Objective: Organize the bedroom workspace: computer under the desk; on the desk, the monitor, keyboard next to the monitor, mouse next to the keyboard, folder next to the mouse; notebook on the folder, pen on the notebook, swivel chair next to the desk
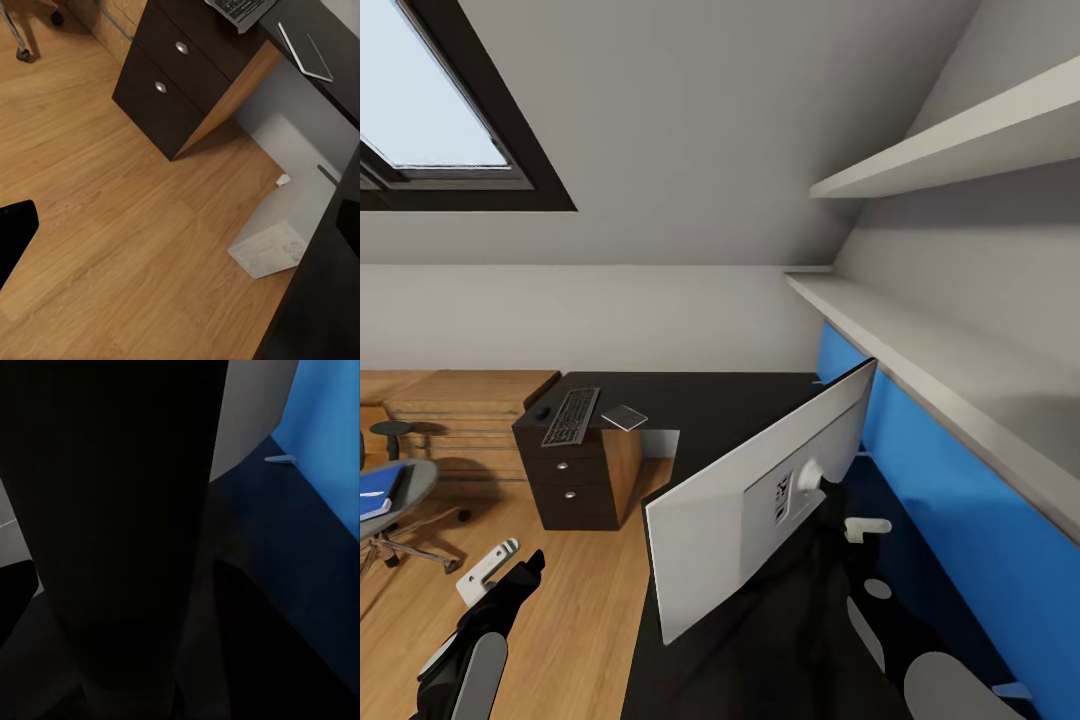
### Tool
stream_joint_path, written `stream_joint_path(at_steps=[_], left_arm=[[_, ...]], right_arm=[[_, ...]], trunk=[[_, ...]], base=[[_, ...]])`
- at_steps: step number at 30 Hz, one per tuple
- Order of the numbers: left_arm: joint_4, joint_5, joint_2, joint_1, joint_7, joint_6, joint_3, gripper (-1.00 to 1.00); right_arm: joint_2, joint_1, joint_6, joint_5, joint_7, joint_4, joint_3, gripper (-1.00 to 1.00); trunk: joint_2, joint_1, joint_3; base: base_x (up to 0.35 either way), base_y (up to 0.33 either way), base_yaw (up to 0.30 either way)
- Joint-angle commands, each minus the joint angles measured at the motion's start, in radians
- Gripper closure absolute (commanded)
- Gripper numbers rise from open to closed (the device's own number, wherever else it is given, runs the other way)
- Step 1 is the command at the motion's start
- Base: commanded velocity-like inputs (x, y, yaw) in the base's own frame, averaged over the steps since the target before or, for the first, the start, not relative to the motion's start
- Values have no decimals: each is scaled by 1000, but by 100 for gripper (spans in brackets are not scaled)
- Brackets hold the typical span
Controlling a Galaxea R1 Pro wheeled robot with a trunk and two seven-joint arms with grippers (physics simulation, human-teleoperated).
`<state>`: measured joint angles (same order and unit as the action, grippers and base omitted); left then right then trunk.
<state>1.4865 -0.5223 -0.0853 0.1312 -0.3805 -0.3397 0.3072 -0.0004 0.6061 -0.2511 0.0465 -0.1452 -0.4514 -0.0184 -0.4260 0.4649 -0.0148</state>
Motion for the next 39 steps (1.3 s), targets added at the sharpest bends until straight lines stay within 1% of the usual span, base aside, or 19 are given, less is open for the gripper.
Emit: stream_joint_path(at_steps=[1,7,18,39], left_arm=[[1,-9,-1,1,-5,-4,1,-100],[1,-9,-1,1,-5,-4,1,-100],[1,-10,-1,1,-3,-4,1,-100],[1,-10,-1,1,-3,-4,1,-100]], right_arm=[[0,1,-4,6,-2,-1,-2,100],[0,1,-4,6,-2,-1,-3,100],[0,1,-4,6,-2,-1,-3,100],[0,1,-3,6,-4,-1,-3,100]], trunk=[[-2,0,-1],[-2,0,-1],[-2,0,2],[-2,0,2]], base=[[0,0,0],[0,0,-45],[0,0,-177],[0,0,-4]])
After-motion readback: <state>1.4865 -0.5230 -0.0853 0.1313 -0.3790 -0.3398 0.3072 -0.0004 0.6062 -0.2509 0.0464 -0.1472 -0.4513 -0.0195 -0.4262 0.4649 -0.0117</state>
